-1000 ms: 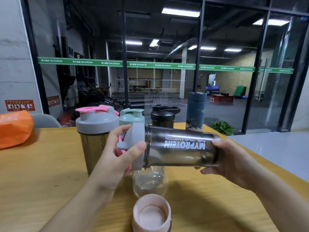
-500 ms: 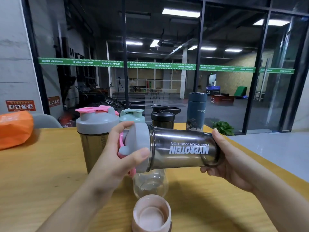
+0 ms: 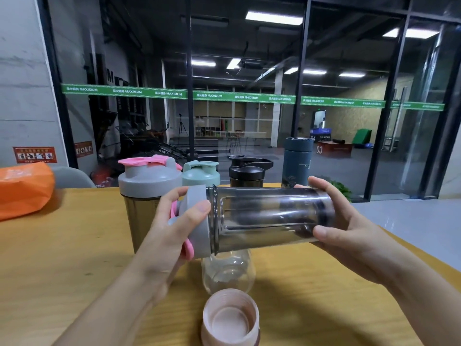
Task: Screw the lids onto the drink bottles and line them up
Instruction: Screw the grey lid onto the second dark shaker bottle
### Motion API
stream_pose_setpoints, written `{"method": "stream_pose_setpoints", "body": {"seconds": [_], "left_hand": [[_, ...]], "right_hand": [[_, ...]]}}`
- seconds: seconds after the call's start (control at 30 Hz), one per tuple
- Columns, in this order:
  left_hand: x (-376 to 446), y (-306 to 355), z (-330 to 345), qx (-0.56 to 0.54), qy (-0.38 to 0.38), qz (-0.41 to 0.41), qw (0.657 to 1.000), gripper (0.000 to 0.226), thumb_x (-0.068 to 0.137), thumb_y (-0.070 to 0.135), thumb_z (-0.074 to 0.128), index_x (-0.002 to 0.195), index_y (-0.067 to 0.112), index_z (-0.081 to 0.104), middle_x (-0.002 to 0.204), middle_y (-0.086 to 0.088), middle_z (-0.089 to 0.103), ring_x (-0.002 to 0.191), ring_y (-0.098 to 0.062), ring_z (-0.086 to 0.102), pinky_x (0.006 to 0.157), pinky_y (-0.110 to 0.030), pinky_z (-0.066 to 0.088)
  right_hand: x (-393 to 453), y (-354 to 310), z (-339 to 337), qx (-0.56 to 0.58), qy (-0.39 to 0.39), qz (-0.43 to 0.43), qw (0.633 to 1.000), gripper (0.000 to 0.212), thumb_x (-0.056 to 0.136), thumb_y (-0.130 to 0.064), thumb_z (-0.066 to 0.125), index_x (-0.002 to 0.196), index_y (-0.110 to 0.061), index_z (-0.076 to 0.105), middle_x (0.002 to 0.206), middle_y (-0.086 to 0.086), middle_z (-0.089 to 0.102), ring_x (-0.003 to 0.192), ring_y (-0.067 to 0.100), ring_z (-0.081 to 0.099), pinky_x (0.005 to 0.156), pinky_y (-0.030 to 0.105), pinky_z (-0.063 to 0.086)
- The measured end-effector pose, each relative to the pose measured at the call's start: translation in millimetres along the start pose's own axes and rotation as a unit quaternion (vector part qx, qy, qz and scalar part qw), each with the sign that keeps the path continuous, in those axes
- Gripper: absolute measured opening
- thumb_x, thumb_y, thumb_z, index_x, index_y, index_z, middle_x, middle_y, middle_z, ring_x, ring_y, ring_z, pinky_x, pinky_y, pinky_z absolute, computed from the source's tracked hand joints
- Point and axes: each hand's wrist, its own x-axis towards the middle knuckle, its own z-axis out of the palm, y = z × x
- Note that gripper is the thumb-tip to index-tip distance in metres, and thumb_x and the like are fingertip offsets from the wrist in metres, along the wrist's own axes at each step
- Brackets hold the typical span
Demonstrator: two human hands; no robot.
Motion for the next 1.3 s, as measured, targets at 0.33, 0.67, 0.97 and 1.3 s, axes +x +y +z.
{"method": "stream_pose_setpoints", "body": {"seconds": [0.33,0.67,0.97,1.3], "left_hand": [[-3,9,4,0.027,-0.002,0.023,0.999,0.07,0.048,0.052,0.075,0.115,0.044,0.053,0.118,-0.006,0.062,0.106,-0.042,0.059,0.084,-0.065,0.046],[-7,15,7,0.088,-0.016,0.039,0.995,0.071,0.042,0.053,0.071,0.11,0.05,0.05,0.114,-0.006,0.057,0.071,-0.012,0.058,0.041,-0.016,0.038],[-3,13,2,0.03,-0.048,-0.017,0.998,0.064,0.046,0.05,0.075,0.108,0.043,0.059,0.119,-0.006,0.062,0.094,-0.023,0.054,0.076,-0.046,0.034],[-1,8,-2,0.013,-0.052,-0.023,0.998,0.065,0.048,0.048,0.077,0.11,0.041,0.059,0.119,-0.005,0.062,0.1,-0.028,0.055,0.08,-0.048,0.036]], "right_hand": [[0,0,1,-0.009,-0.011,0.009,1.0,0.093,0.05,-0.019,0.086,0.126,-0.055,0.047,0.131,-0.008,0.059,0.115,0.025,0.061,0.085,0.032,0.055],[3,7,6,-0.085,0.059,0.089,0.991,0.078,0.05,-0.059,0.082,0.114,-0.021,0.059,0.103,0.007,0.072,0.085,0.021,0.071,0.064,0.03,0.056],[-2,1,2,-0.122,0.023,-0.037,0.992,0.073,0.042,-0.051,0.09,0.105,-0.037,0.057,0.11,0.003,0.063,0.093,0.025,0.066,0.072,0.034,0.053],[-2,6,5,-0.158,0.038,-0.02,0.987,0.078,0.041,-0.063,0.085,0.109,-0.042,0.053,0.102,-0.005,0.067,0.094,0.026,0.067,0.082,0.045,0.052]]}}
